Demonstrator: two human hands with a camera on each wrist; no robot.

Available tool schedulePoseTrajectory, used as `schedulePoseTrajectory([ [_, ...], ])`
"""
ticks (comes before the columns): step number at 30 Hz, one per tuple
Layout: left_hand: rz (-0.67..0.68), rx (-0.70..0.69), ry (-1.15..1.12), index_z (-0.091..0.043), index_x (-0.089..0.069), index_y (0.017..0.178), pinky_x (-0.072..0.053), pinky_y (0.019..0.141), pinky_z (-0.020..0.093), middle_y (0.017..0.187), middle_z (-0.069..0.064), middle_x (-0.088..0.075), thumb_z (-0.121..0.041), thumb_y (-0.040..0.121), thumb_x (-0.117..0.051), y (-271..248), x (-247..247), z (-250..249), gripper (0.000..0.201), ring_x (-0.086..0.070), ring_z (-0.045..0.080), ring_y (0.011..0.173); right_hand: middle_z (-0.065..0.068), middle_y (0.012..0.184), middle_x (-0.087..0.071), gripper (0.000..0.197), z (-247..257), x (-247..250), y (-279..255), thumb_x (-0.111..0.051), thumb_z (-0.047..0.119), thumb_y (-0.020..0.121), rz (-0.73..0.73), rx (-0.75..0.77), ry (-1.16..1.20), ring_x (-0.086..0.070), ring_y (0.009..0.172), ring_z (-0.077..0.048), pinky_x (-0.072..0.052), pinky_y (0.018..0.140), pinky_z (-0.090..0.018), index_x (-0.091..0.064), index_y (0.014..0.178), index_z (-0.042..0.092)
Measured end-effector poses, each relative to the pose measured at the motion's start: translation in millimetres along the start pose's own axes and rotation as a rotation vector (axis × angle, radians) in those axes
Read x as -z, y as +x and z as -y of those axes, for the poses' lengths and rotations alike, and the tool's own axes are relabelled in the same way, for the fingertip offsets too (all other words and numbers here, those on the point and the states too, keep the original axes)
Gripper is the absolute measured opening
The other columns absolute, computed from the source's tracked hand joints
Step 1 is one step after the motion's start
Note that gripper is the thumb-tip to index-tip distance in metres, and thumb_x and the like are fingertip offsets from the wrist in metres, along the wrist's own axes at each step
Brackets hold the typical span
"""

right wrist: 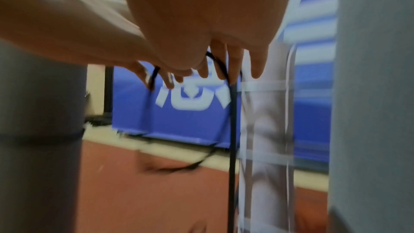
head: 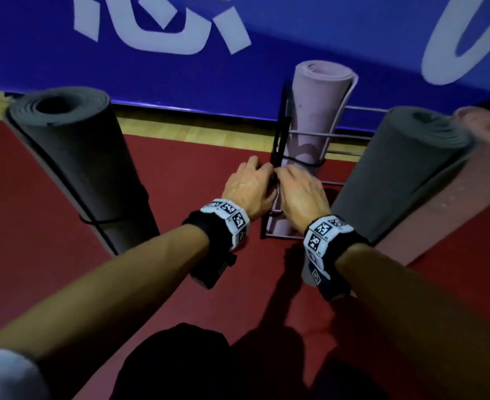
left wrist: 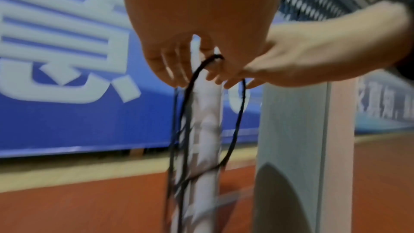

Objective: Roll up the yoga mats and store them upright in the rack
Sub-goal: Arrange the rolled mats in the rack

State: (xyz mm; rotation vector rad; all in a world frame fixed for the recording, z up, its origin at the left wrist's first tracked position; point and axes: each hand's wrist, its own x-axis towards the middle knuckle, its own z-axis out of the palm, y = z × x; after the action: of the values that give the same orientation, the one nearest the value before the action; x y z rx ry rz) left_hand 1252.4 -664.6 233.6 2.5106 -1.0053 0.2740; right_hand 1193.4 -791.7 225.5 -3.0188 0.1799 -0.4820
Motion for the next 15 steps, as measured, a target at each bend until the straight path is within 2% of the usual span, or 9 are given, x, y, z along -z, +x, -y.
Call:
schedulePoseTrajectory([
  [3,-0.022,0.067,-0.114,-0.008,-0.052,0.109,-0.043,0.072,0.038,0.108,0.017,-0.052,-0.028,0.089,-0.056,28,25,-31,0.028,-0.056,0.036,0.090,-0.012,0.115,-0.058,0.030,-9,51,9,-0.049,0.006,0.093,-0.064,-0.018,-0.036,-0.057,0.104,-0.037,-0.043,0.083,-0.047,-0.054,0.121,0.013],
  [5,0.032,0.058,-0.264,-0.010,-0.048,0.105,-0.046,0.075,0.039,0.103,0.015,-0.054,-0.029,0.083,-0.058,44,39,-53,0.031,-0.057,0.034,0.090,-0.015,0.115,-0.055,0.026,-20,80,9,-0.047,0.010,0.096,-0.083,-0.051,-0.044,-0.057,0.105,-0.039,-0.041,0.076,-0.046,-0.052,0.121,0.012],
  [7,0.069,0.020,-0.452,-0.011,-0.047,0.098,-0.049,0.074,0.037,0.092,0.008,-0.058,-0.034,0.078,-0.058,52,52,-72,0.032,-0.058,0.024,0.081,-0.016,0.112,-0.052,0.023,-34,101,5,-0.049,0.011,0.096,-0.118,-0.076,-0.056,-0.057,0.102,-0.040,-0.036,0.070,-0.043,-0.050,0.119,0.010],
  [9,0.131,0.009,-0.581,-0.011,-0.050,0.097,-0.046,0.073,0.033,0.086,0.003,-0.061,-0.030,0.087,-0.055,57,60,-91,0.022,-0.057,0.016,0.077,-0.017,0.110,-0.052,0.023,-49,116,-4,-0.051,0.008,0.095,-0.152,-0.094,-0.095,-0.058,0.099,-0.041,-0.034,0.066,-0.043,-0.050,0.118,0.009],
  [12,0.141,-0.023,-0.513,-0.008,-0.051,0.099,-0.044,0.080,0.038,0.095,0.012,-0.061,-0.030,0.098,-0.036,66,58,-108,0.027,-0.057,0.030,0.091,-0.018,0.107,-0.054,0.023,-69,127,-18,-0.053,0.007,0.093,-0.189,-0.113,-0.183,-0.057,0.096,-0.041,-0.039,0.067,-0.047,-0.053,0.116,0.007],
  [14,0.112,-0.025,-0.367,-0.008,-0.051,0.099,-0.044,0.084,0.040,0.103,0.018,-0.062,-0.033,0.103,-0.036,77,48,-119,0.029,-0.058,0.035,0.099,-0.018,0.106,-0.056,0.021,-83,132,-27,-0.056,0.007,0.091,-0.228,-0.142,-0.222,-0.056,0.096,-0.041,-0.044,0.072,-0.050,-0.055,0.113,0.007],
  [15,0.112,-0.028,-0.296,-0.007,-0.052,0.104,-0.045,0.086,0.040,0.109,0.021,-0.062,-0.033,0.103,-0.039,82,44,-127,0.029,-0.058,0.037,0.103,-0.017,0.108,-0.056,0.022,-91,136,-32,-0.057,0.007,0.091,-0.247,-0.161,-0.247,-0.055,0.098,-0.041,-0.044,0.075,-0.050,-0.056,0.113,0.008],
])
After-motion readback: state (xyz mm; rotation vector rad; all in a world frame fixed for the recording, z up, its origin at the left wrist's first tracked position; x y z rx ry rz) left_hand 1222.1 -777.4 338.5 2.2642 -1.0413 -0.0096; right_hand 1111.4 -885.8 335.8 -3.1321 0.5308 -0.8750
